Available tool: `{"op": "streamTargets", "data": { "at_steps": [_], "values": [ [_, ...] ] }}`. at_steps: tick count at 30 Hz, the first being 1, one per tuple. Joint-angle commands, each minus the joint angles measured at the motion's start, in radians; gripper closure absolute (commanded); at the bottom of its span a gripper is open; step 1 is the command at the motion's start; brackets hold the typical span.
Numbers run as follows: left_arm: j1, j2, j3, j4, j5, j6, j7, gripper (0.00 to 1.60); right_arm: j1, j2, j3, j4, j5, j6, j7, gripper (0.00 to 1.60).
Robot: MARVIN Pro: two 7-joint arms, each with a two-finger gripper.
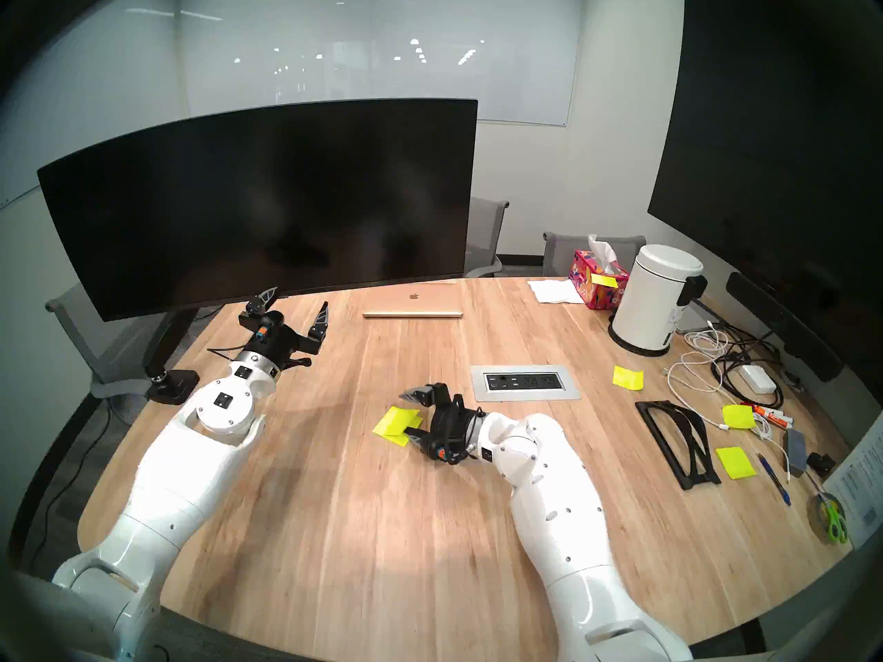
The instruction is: Peel one sticky note off the pad and stick it onto the monitor, then press it flat
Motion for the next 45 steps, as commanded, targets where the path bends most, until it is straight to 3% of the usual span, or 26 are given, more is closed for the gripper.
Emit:
{"op": "streamTargets", "data": {
  "at_steps": [1, 18, 19, 20, 45],
  "values": [
    [-0.009, -0.003, 0.0, -0.013, 0.0, -0.001, 0.0, 0.0, 0.015, -0.005, 0.011, -0.015, 0.013, -0.002, -0.012, 1.6],
    [-0.009, -0.003, 0.0, -0.013, 0.0, -0.001, 0.0, 0.0, 0.006, -0.008, 0.047, -0.014, 0.04, -0.01, 0.028, 1.6],
    [-0.009, -0.003, 0.0, -0.013, 0.0, -0.001, 0.0, 0.0, 0.005, -0.008, 0.049, -0.015, 0.037, -0.01, 0.025, 1.43],
    [-0.009, -0.003, 0.0, -0.013, 0.0, -0.001, 0.0, 0.0, 0.005, -0.008, 0.05, -0.016, 0.035, -0.008, 0.029, 0.0],
    [-0.009, -0.003, 0.0, -0.013, 0.0, -0.001, 0.0, 0.0, 0.023, -0.013, 0.08, 0.015, 0.024, -0.017, 0.029, 0.0]
  ]
}}
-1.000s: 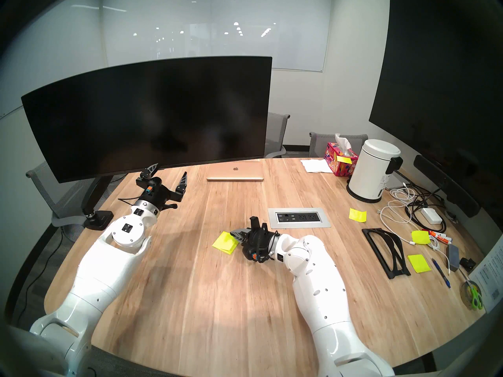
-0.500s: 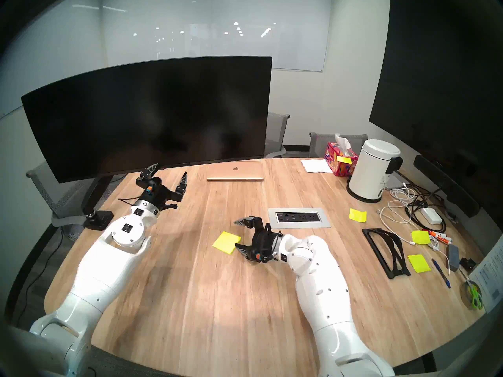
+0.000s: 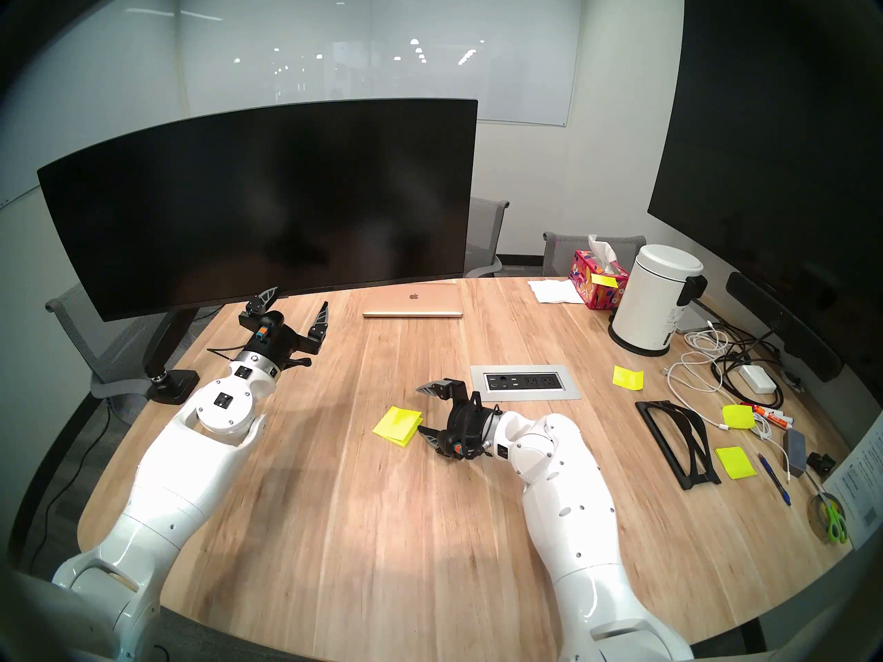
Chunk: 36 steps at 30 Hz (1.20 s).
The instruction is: Peel one sticky note off the pad and stick it onto the monitor, then press it flat
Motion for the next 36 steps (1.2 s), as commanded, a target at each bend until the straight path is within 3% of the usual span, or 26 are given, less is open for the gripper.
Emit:
{"op": "streamTargets", "data": {
  "at_steps": [1, 19, 36],
  "values": [
    [-0.009, -0.003, 0.0, -0.013, 0.0, -0.001, 0.0, 0.0, 0.022, -0.012, -0.004, 0.004, -0.001, -0.001, -0.014, 0.0],
    [-0.009, -0.003, 0.0, -0.013, 0.0, -0.001, 0.0, 0.0, 0.031, -0.037, -0.027, 0.012, -0.008, 0.006, -0.014, 0.0],
    [-0.009, -0.003, 0.0, -0.013, 0.0, -0.001, 0.0, 0.0, 0.062, -0.046, -0.044, 0.075, -0.021, 0.012, -0.041, 0.0]
  ]
}}
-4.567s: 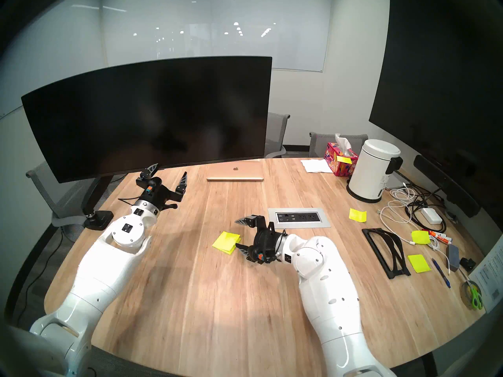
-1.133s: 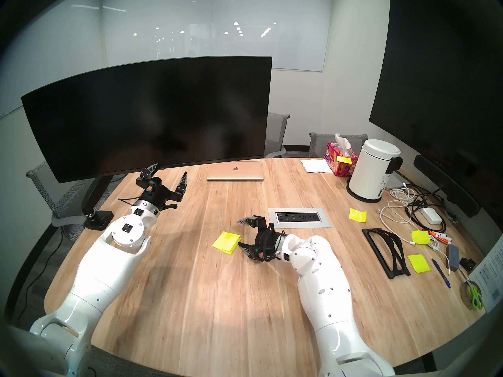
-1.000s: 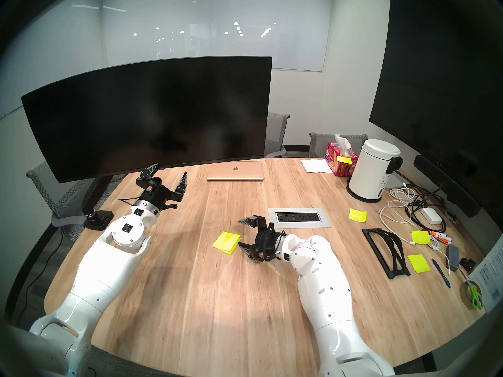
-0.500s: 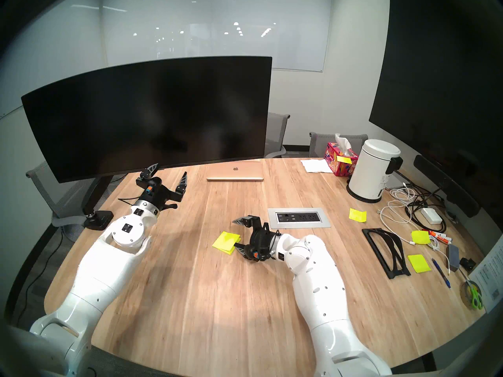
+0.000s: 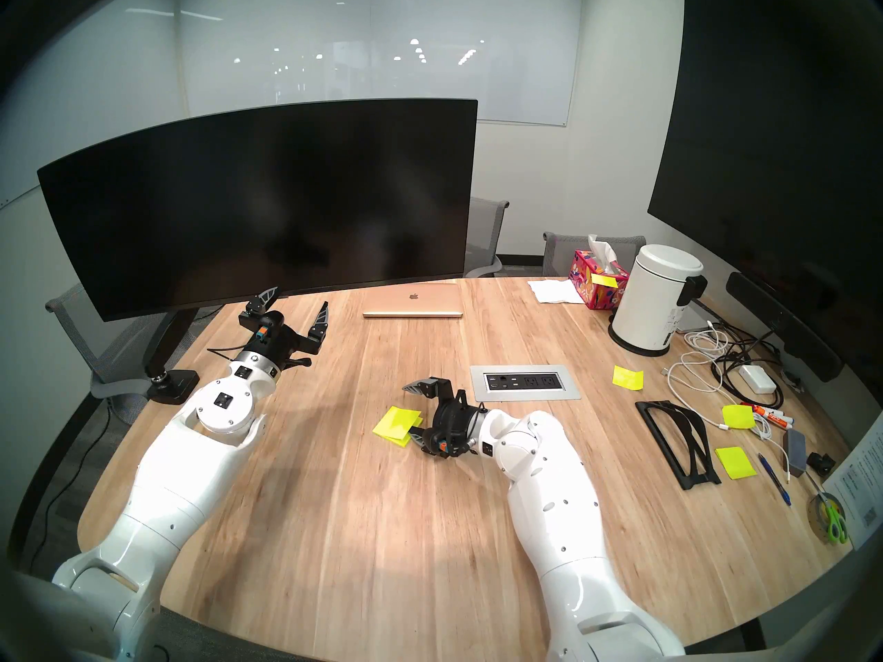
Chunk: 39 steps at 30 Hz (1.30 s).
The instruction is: Peel one sticky note off the pad and stick it onto the monitor, then press it flat
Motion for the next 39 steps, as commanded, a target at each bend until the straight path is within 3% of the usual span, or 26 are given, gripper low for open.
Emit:
{"op": "streamTargets", "data": {
  "at_steps": [1, 15, 16, 19, 20, 21, 22, 23, 39],
  "values": [
    [-0.009, -0.003, 0.0, -0.013, 0.0, -0.001, 0.0, 0.0, 0.027, -0.011, -0.007, 0.018, -0.007, 0.005, -0.012, 0.0],
    [-0.009, -0.003, 0.0, -0.013, 0.0, -0.001, 0.0, 0.0, 0.04, -0.005, -0.012, 0.042, -0.007, 0.012, -0.002, 0.0],
    [-0.009, -0.003, 0.0, -0.013, 0.0, -0.001, 0.0, 0.0, 0.041, -0.004, -0.011, 0.044, -0.006, 0.012, -0.001, 0.15],
    [-0.009, -0.003, 0.0, -0.013, 0.0, -0.001, 0.0, 0.0, 0.043, -0.003, -0.01, 0.047, -0.006, 0.011, 0.0, 0.93],
    [-0.009, -0.003, 0.0, -0.013, 0.0, -0.001, 0.0, 0.0, 0.044, -0.003, -0.009, 0.048, -0.005, 0.01, -0.001, 0.93],
    [-0.009, -0.003, 0.0, -0.013, 0.0, -0.001, 0.001, 0.0, 0.045, -0.003, -0.009, 0.05, -0.005, 0.009, -0.001, 1.14],
    [-0.009, -0.003, 0.0, -0.013, 0.0, -0.001, 0.001, 0.0, 0.049, -0.002, -0.009, 0.055, -0.006, 0.008, -0.003, 1.47],
    [-0.009, -0.003, 0.0, -0.013, 0.0, -0.001, 0.001, 0.0, 0.051, -0.001, -0.008, 0.059, -0.006, 0.006, -0.004, 1.6],
    [-0.009, -0.002, 0.0, -0.013, 0.0, -0.001, 0.001, 0.0, 0.074, -0.003, 0.002, 0.097, -0.005, -0.005, 0.002, 1.6]
  ]
}}
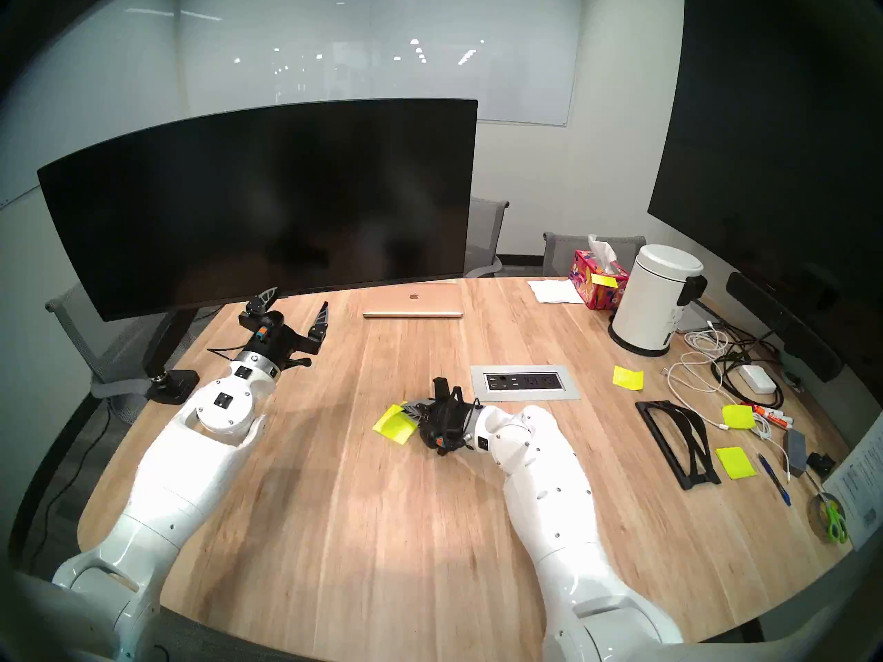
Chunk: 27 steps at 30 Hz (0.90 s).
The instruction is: Peel one sticky note off the pad and stick it onto the monitor, then press it flat
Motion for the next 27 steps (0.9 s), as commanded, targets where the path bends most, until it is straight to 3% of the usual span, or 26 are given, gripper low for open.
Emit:
{"op": "streamTargets", "data": {
  "at_steps": [1, 18, 27],
  "values": [
    [-0.009, -0.003, 0.0, -0.013, 0.0, -0.001, 0.001, 0.0, 0.022, 0.001, 0.004, 0.022, 0.002, -0.004, -0.007, 1.6],
    [-0.009, -0.003, 0.0, -0.013, 0.0, -0.001, 0.001, 0.0, 0.027, 0.001, 0.02, 0.07, 0.015, -0.023, 0.0, 1.6],
    [-0.009, -0.003, 0.0, -0.013, 0.0, -0.001, 0.001, 0.0, 0.001, 0.004, 0.033, 0.029, 0.03, -0.028, 0.016, 1.6]
  ]
}}
